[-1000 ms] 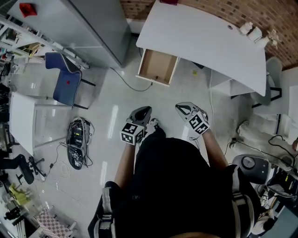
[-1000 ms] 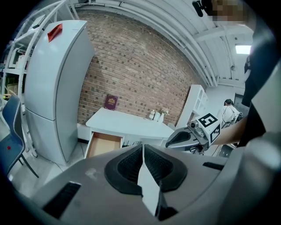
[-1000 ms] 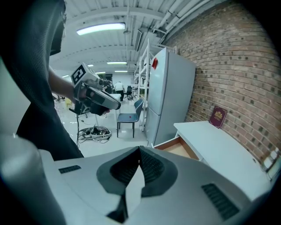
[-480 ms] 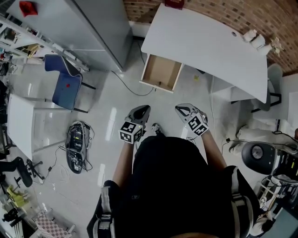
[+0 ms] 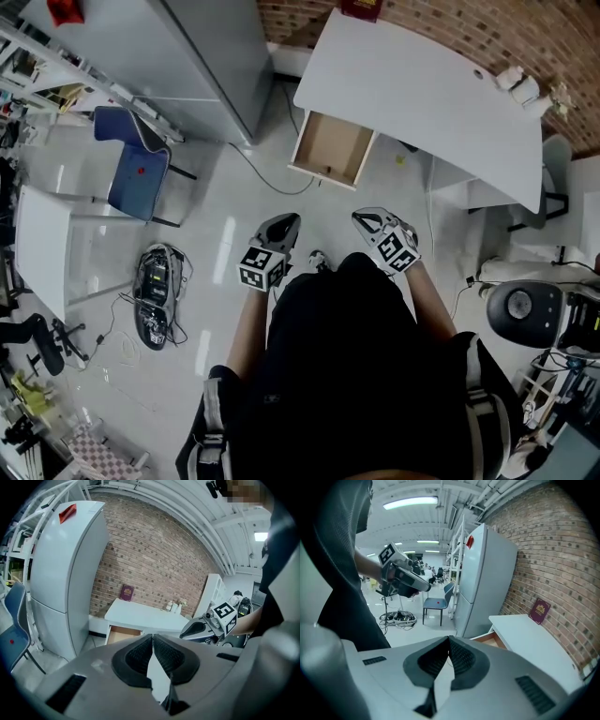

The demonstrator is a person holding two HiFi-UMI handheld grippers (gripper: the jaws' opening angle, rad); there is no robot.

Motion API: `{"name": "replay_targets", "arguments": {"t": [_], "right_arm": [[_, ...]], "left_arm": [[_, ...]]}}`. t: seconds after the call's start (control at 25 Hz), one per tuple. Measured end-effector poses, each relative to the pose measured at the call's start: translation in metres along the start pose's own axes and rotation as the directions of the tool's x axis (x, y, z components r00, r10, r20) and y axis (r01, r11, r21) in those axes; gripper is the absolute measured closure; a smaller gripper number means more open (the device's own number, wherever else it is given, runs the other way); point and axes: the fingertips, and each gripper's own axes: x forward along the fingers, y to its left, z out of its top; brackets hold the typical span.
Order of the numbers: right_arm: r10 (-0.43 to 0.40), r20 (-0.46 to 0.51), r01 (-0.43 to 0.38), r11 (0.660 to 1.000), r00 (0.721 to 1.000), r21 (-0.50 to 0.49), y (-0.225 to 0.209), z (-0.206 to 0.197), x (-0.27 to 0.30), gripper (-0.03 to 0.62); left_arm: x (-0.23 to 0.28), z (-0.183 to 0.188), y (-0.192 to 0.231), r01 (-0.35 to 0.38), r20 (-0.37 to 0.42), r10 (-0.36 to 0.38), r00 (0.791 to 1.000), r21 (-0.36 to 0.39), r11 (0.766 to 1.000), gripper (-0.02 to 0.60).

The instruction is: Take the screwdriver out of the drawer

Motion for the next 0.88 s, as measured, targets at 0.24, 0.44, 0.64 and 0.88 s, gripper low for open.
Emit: {"name": "replay_targets", "arguments": {"t": [0.24, 0.44, 0.64, 0.88], "right_arm": [[-0.002, -0.005, 0.002, 1.0, 1.0, -0.013, 0.005, 0.003, 0.001, 0.538], [0.001, -0.012, -0.001, 1.0, 1.0, -0.013, 0.007, 0.0, 0.001, 0.538], [0.011, -0.011, -0.011, 1.0, 1.0, -0.015, 0.005, 0.001, 0.005, 0.537], [0.026, -0.009, -0.026, 1.0, 1.0, -0.003, -0.003, 0.004, 0.014, 0.539]], "left_arm": [[-0.008, -0.004, 0.001, -0.007, 0.01, 0.007, 1.0, -0.009, 1.0, 0.558], [-0.012, -0.007, 0.002, -0.013, 0.013, 0.013, 1.0, -0.018, 1.0, 0.558], [-0.015, -0.007, 0.008, -0.033, 0.02, 0.033, 0.999, -0.028, 0.999, 0.558], [-0.014, -0.004, 0.013, -0.047, 0.016, 0.047, 0.999, -0.047, 0.998, 0.558]]}}
